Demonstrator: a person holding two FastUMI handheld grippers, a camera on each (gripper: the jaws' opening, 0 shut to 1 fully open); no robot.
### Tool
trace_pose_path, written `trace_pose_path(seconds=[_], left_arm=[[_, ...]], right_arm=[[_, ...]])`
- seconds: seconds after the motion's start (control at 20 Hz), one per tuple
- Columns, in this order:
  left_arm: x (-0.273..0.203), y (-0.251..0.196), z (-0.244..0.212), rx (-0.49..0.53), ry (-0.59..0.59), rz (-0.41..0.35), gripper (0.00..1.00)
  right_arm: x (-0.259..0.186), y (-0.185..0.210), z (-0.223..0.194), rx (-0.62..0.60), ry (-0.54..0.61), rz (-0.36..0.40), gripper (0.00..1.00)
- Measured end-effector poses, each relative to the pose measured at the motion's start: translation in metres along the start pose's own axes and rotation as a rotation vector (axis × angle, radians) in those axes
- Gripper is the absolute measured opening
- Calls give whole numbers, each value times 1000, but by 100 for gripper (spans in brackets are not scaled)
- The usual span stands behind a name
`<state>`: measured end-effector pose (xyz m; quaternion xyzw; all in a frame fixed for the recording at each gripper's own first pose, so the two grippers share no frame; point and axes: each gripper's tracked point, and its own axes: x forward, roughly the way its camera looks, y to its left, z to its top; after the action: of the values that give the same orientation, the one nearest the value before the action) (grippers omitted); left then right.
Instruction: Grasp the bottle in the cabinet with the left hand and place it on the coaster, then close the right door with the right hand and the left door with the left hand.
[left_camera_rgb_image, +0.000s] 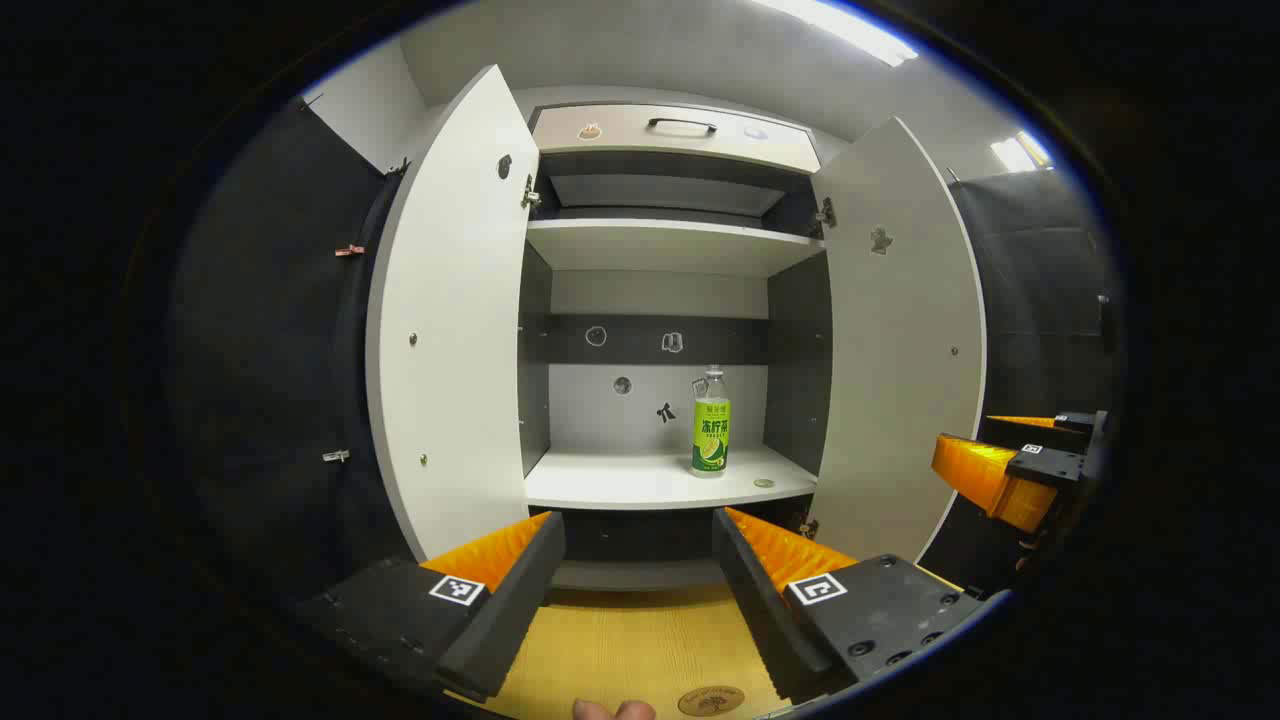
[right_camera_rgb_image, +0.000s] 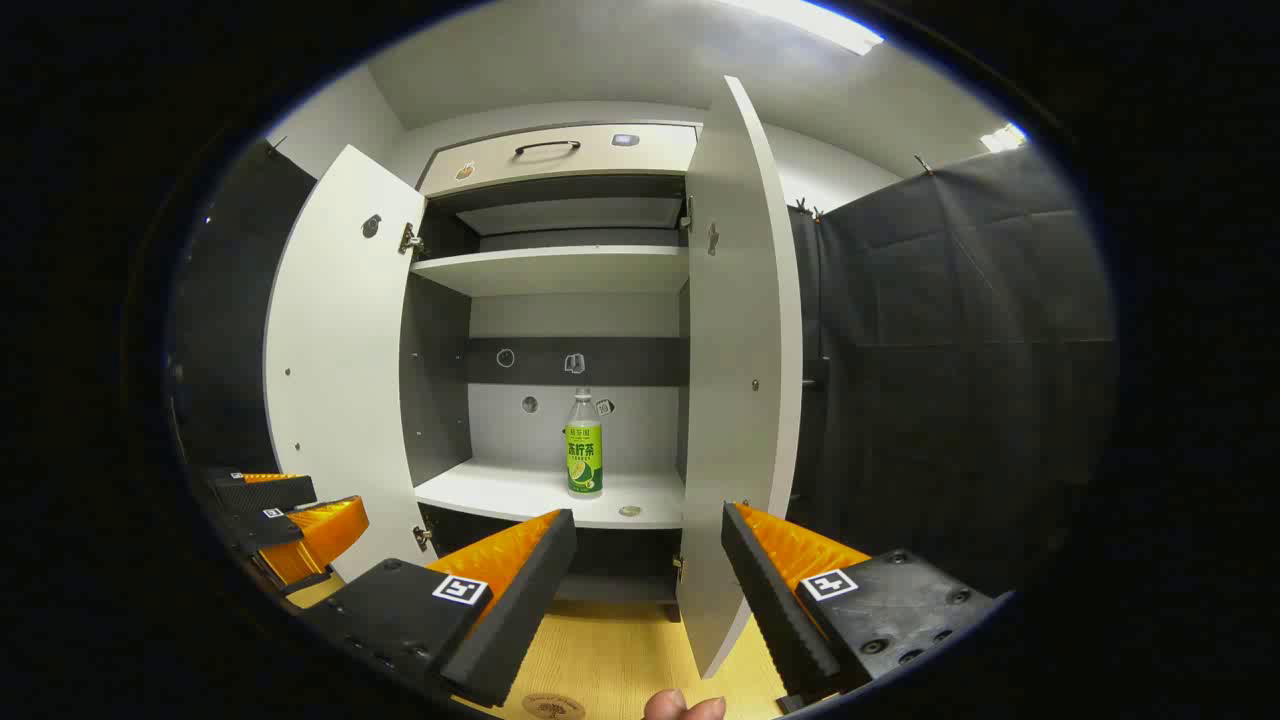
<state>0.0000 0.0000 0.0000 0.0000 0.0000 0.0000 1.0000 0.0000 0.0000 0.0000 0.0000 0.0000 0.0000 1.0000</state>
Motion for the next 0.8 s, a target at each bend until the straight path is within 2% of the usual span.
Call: trace_pose_path(seconds=[0.8], left_arm=[[-5, 5, 4, 3, -8, 14, 95]], right_arm=[[1, 4, 1, 10, -3, 11, 97]])
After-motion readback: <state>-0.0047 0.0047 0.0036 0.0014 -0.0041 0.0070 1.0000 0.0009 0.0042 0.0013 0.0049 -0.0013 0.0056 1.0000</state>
